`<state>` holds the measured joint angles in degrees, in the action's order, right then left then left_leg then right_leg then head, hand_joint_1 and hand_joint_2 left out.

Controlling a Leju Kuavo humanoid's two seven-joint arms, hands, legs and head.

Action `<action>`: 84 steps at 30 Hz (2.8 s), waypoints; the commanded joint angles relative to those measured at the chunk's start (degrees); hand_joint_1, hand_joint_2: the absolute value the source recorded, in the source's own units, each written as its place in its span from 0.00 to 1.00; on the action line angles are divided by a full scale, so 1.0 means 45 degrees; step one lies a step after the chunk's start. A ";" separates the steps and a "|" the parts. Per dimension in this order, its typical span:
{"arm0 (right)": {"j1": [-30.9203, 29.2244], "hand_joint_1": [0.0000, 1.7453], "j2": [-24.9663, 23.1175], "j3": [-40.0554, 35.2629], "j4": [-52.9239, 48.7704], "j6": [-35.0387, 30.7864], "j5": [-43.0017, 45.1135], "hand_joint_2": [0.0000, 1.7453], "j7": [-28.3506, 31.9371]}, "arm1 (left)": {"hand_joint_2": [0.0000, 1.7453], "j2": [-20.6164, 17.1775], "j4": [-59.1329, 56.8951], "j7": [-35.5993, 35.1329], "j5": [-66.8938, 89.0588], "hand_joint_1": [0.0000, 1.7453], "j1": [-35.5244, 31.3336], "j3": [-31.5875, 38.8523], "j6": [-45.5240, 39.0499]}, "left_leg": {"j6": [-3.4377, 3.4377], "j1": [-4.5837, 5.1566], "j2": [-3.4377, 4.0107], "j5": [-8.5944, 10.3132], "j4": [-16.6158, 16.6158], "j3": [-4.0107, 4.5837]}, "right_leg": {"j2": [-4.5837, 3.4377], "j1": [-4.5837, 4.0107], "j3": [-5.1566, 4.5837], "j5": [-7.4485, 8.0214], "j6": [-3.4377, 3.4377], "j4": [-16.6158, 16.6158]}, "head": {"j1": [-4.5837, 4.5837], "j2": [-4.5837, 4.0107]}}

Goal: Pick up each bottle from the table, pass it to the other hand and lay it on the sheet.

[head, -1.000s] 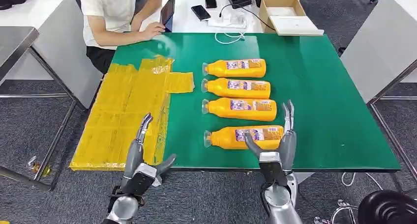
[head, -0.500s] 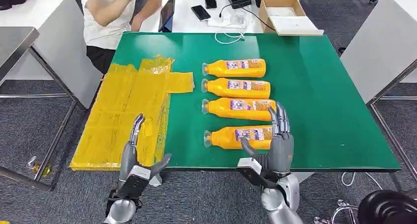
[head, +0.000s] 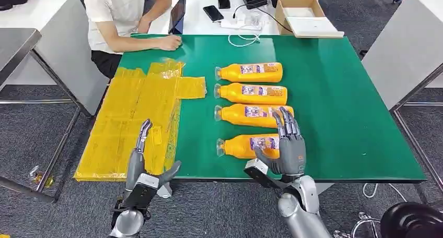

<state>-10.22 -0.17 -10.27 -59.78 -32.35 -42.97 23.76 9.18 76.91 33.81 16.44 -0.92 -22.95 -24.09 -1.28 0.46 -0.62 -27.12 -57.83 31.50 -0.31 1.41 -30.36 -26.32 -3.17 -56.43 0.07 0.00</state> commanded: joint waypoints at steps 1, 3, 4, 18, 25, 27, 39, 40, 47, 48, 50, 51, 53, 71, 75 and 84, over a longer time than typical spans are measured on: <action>-0.0647 0.00 0.0196 -0.0345 0.1111 0.0066 0.0013 1.00 -0.0056 | 1.00 -0.0194 -0.0497 -0.0063 0.0020 0.00 -0.0395 -0.0098 0.0037 | 0.0026 -0.0028 0.0027 0.0008 -0.0005 0.0007 | -0.0009 -0.0031 -0.0002 0.0021 0.0040 0.0014 | 0.0005 0.0000; -0.0647 0.00 0.0196 -0.0345 0.1111 0.0066 0.0013 1.00 -0.0056 | 1.00 -0.0194 -0.0497 -0.0063 0.0020 0.00 -0.0395 -0.0098 0.0037 | 0.0015 -0.0012 0.0015 0.0005 0.0000 0.0000 | -0.0004 -0.0013 0.0000 0.0010 0.0023 0.0005 | 0.0000 0.0000; -0.0647 0.00 0.0196 -0.0345 0.1111 0.0066 0.0013 1.00 -0.0056 | 1.00 -0.0194 -0.0497 -0.0063 0.0020 0.00 -0.0395 -0.0098 0.0037 | 0.0023 -0.0023 0.0021 0.0007 -0.0006 0.0005 | -0.0006 -0.0026 -0.0001 0.0016 0.0035 0.0008 | 0.0000 0.0000; -0.2357 0.00 0.0963 -0.1162 0.2458 0.3233 -0.0091 1.00 -0.0372 | 1.00 -0.0171 -0.0570 -0.0062 0.0072 0.00 -0.0927 -0.0226 0.0385 | 0.0029 -0.0033 0.0037 0.0014 -0.0025 0.0033 | -0.0016 -0.0036 -0.0028 0.0031 0.0045 0.0000 | 0.0000 0.0000; -0.2357 0.00 0.2143 -0.2502 0.2152 0.5314 -0.0323 1.00 -0.1276 | 1.00 -0.0206 -0.0589 -0.0091 0.0029 0.00 -0.0998 -0.0285 0.0602 | 0.0027 -0.0032 -0.0008 0.0009 -0.0023 0.0016 | 0.0028 -0.0036 0.0008 0.0018 0.0039 0.0019 | 0.0004 0.0000; -0.2379 0.00 0.2274 -0.2648 0.1959 0.5544 -0.0277 1.00 -0.1299 | 1.00 -0.0211 -0.0595 -0.0111 0.0062 0.00 -0.1026 -0.0276 0.0647 | 0.0021 -0.0023 0.0015 0.0005 -0.0032 0.0025 | 0.0002 -0.0026 -0.0009 0.0019 0.0031 0.0003 | 0.0005 0.0000; -0.2311 0.00 0.2466 -0.3045 0.1565 0.6605 0.0695 1.00 -0.0955 | 1.00 -0.0174 -0.0688 -0.0120 0.0137 0.00 -0.1203 -0.0351 0.0774 | 0.0026 -0.0026 0.0014 0.0007 -0.0049 0.0043 | 0.0003 -0.0029 -0.0022 0.0025 0.0029 -0.0001 | 0.0005 0.0000; -0.2267 0.00 0.2497 -0.3106 0.1488 0.6794 0.0907 1.00 -0.0825 | 1.00 -0.0183 -0.0722 -0.0120 0.0147 0.00 -0.1246 -0.0404 0.0802 | 0.0017 -0.0014 0.0012 0.0004 -0.0043 0.0033 | 0.0000 -0.0017 -0.0017 0.0019 0.0015 -0.0004 | 0.0000 0.0000; -0.2540 0.00 0.3028 -0.4024 0.1220 0.6240 -0.0308 1.00 -0.1892 | 1.00 -0.0108 -0.0566 -0.0202 0.0163 0.00 -0.1145 -0.0283 0.0697 | 0.0018 -0.0013 0.0019 0.0005 -0.0043 0.0036 | -0.0006 -0.0016 -0.0018 0.0022 0.0016 -0.0001 | 0.0005 0.0000; -0.2597 0.00 0.3091 -0.4039 0.1084 0.6521 -0.0324 1.00 -0.2275 | 1.00 -0.0127 -0.0441 -0.0246 0.0178 0.00 -0.1041 -0.0225 0.0669 | 0.0027 -0.0024 0.0030 0.0007 -0.0045 0.0036 | -0.0011 -0.0028 -0.0018 0.0029 0.0030 0.0002 | 0.0000 0.0000; -0.2743 0.00 0.3374 -0.4339 0.0908 0.6888 -0.0674 1.00 -0.3002 | 1.00 -0.0151 -0.0330 -0.0281 0.0179 0.00 -0.0932 -0.0131 0.0683 | 0.0024 -0.0017 0.0035 0.0004 -0.0049 0.0041 | -0.0018 -0.0020 -0.0027 0.0025 0.0025 -0.0009 | 0.0005 0.0000; -0.2857 0.00 0.3593 -0.4595 0.0866 0.7121 -0.0977 1.00 -0.3540 | 1.00 -0.0130 -0.0292 -0.0296 0.0181 0.00 -0.0877 -0.0041 0.0703 | 0.0028 -0.0025 0.0032 0.0004 -0.0061 0.0057 | -0.0013 -0.0029 -0.0037 0.0028 0.0032 -0.0012 | 0.0000 0.0000; -0.2992 0.00 0.3913 -0.4925 0.0846 0.7210 -0.1388 1.00 -0.3875 | 1.00 -0.0087 -0.0280 -0.0321 0.0179 0.00 -0.0849 0.0061 0.0731 | 0.0022 -0.0017 0.0036 0.0003 -0.0052 0.0049 | -0.0021 -0.0020 -0.0029 0.0028 0.0023 -0.0006 | 0.0000 0.0000; -0.2543 0.00 0.4521 -0.4778 0.0956 0.7340 -0.3069 1.00 -0.5483 | 1.00 0.0058 -0.0086 -0.0465 0.0480 0.00 -0.0656 0.0468 0.0671 | 0.0023 -0.0026 0.0007 0.0008 -0.0050 0.0044 | 0.0007 -0.0029 -0.0009 0.0030 0.0024 0.0014 | 0.0005 0.0000; -0.2543 0.00 0.4521 -0.4778 0.0956 0.7340 -0.3069 1.00 -0.5483 | 1.00 0.0058 -0.0086 -0.0465 0.0480 0.00 -0.0656 0.0468 0.0671 | 0.0025 -0.0026 0.0022 0.0003 -0.0051 0.0042 | -0.0007 -0.0029 -0.0011 0.0027 0.0026 0.0009 | 0.0005 0.0000; -0.2718 0.78 0.4631 -0.4327 0.3033 0.8333 -0.2229 1.00 -0.5518 | 1.00 0.0055 -0.0642 -0.0304 0.0280 0.00 -0.1036 0.0484 0.0616 | 0.0018 -0.0019 -0.0008 0.0010 -0.0048 0.0031 | 0.0018 -0.0022 0.0008 0.0026 0.0016 0.0018 | 0.0005 0.0000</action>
<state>-20.09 21.05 -30.45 -56.70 2.12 -55.36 -1.79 9.55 78.20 31.95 18.69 -3.02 -21.51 -21.35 -1.30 0.47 -0.65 -27.12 -58.06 31.65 -0.30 1.42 -30.39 -26.27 -3.24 -56.42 0.09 0.00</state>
